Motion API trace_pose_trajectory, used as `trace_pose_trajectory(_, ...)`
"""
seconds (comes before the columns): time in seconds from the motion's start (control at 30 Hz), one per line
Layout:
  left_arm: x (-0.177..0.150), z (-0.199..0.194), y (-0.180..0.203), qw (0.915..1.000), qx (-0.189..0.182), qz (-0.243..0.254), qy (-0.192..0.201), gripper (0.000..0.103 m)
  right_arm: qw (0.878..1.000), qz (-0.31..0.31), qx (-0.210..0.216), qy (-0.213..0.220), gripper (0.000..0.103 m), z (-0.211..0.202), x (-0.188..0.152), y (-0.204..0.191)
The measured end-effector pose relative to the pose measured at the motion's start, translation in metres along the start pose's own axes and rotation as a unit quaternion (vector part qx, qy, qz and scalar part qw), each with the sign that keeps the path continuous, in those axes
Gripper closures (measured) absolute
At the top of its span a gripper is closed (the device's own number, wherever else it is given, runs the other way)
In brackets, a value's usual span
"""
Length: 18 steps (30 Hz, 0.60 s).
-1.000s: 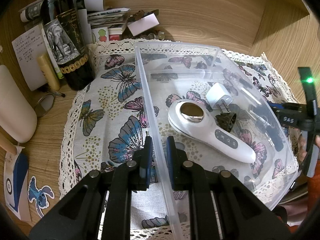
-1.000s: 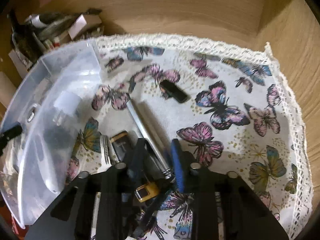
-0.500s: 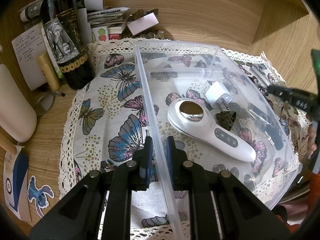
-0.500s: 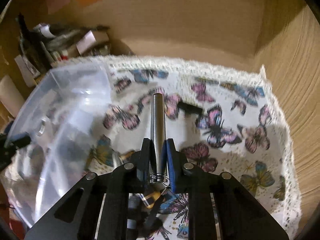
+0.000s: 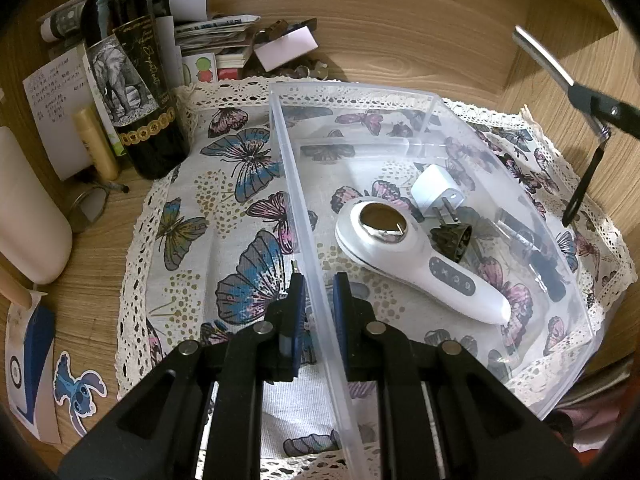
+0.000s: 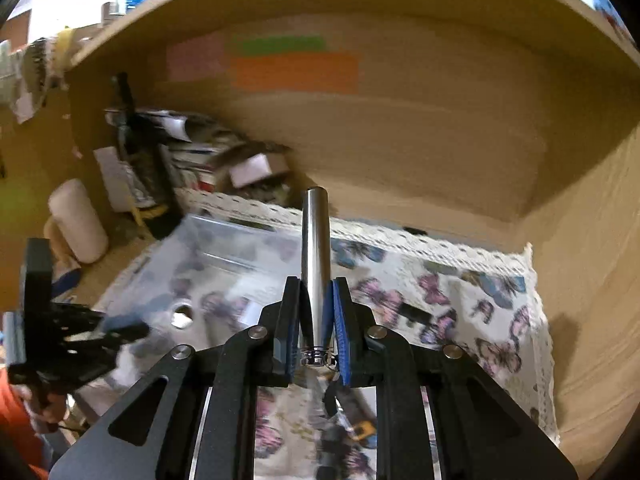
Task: Organize rigid objects
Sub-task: 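Lift the silver tube into the clear box and release it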
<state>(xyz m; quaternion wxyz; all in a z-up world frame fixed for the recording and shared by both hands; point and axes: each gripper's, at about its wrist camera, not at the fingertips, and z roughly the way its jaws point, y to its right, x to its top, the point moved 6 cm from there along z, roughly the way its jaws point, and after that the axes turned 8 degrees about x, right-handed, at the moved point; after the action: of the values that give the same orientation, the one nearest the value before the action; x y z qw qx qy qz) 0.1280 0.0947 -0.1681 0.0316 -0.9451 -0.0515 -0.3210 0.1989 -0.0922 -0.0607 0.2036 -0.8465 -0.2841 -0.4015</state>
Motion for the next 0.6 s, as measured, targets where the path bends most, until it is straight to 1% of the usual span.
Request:
trace_pose_trajectory(0.2, 0.0, 0.0, 0.0, 1.0, -0.001, -0.002, 0.0, 0.089, 0.998, -0.021, 0.051, 0.009, 0.089, 0.004, 0.009, -0.038)
trace_pose_trajectory(0.37, 0.0, 0.0, 0.0, 1.0, -0.001, -0.002, 0.0, 0.089, 0.996, -0.033, 0.085, 0.007, 0.089, 0.014, 0.011, -0.062)
trace_pose_trajectory(0.47, 0.0, 0.0, 0.0, 1.0, -0.001, -0.002, 0.0, 0.089, 0.994, -0.037, 0.098, -0.005, 0.089, 0.026, 0.008, -0.074)
trace_pose_trajectory(0.6, 0.0, 0.0, 0.0, 1.0, -0.001, -0.002, 0.001, 0.089, 0.993, -0.041, 0.103, -0.038, 0.089, 0.047, -0.004, -0.083)
